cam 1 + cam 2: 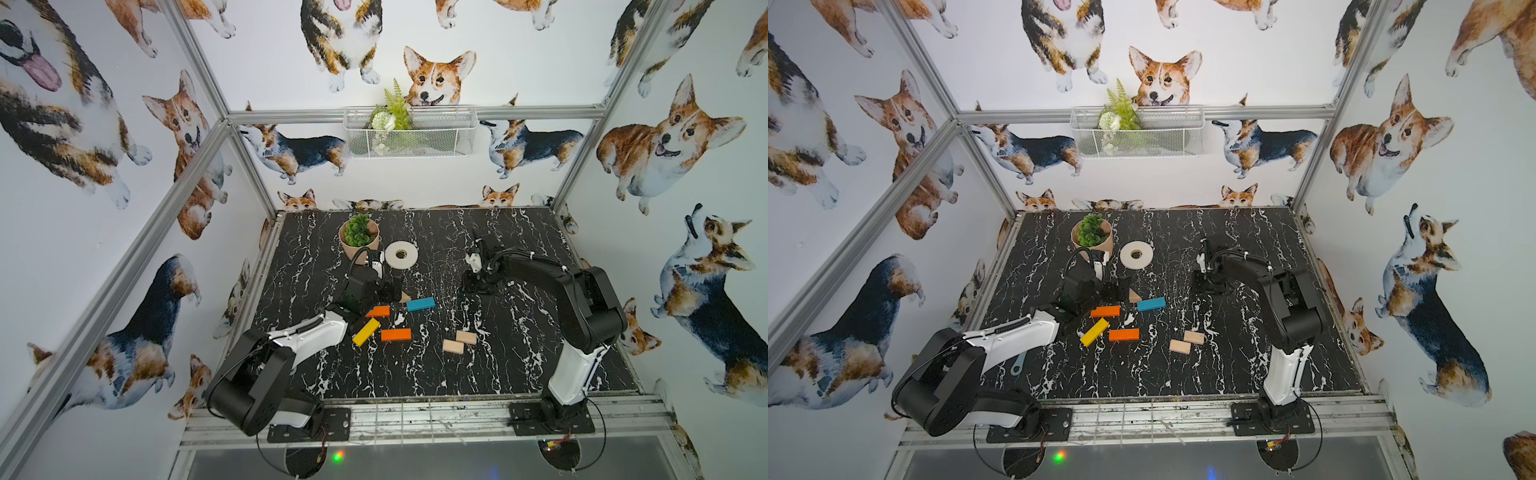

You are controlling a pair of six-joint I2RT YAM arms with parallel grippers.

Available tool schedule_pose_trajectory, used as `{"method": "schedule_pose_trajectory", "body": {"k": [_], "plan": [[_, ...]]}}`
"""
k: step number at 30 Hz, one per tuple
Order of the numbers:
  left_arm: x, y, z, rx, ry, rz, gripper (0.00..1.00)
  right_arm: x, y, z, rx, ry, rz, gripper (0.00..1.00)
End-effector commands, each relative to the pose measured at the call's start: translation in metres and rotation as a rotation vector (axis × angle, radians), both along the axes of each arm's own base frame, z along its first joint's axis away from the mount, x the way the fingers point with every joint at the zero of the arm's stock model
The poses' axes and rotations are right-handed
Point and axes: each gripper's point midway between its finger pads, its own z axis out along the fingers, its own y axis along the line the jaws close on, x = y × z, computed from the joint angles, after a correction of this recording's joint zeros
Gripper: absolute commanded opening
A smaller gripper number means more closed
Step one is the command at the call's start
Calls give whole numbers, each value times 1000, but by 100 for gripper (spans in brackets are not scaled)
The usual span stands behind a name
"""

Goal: Assemble a carrot with building blocks
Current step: Move the building block to the center of the board.

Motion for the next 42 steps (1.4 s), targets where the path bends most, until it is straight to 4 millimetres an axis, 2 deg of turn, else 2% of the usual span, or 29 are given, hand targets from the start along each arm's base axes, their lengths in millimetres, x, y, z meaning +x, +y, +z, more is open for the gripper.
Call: {"method": "schedule_pose_trajectory", "body": {"k": [1,12,22,27,31,35,38,42], "plan": [[1,-1,3,2,-7,-5,94,5,10,3,20,-22,37,49],[2,-1,2,4,-2,-5,94,2,27,-6,12,-14,137,48],[3,-1,1,8,2,-7,94,3,38,1,23,-9,186,48],[3,-1,0,10,3,-4,94,0,33,18,17,-66,135,47],[3,-2,-1,5,8,-9,94,6,32,37,39,-144,104,47],[3,-3,-1,6,11,-10,94,22,42,51,60,-168,107,47],[3,-1,-3,14,11,-5,94,35,51,48,66,-148,119,46],[3,0,-2,16,8,-4,94,46,58,31,53,-106,128,46]]}}
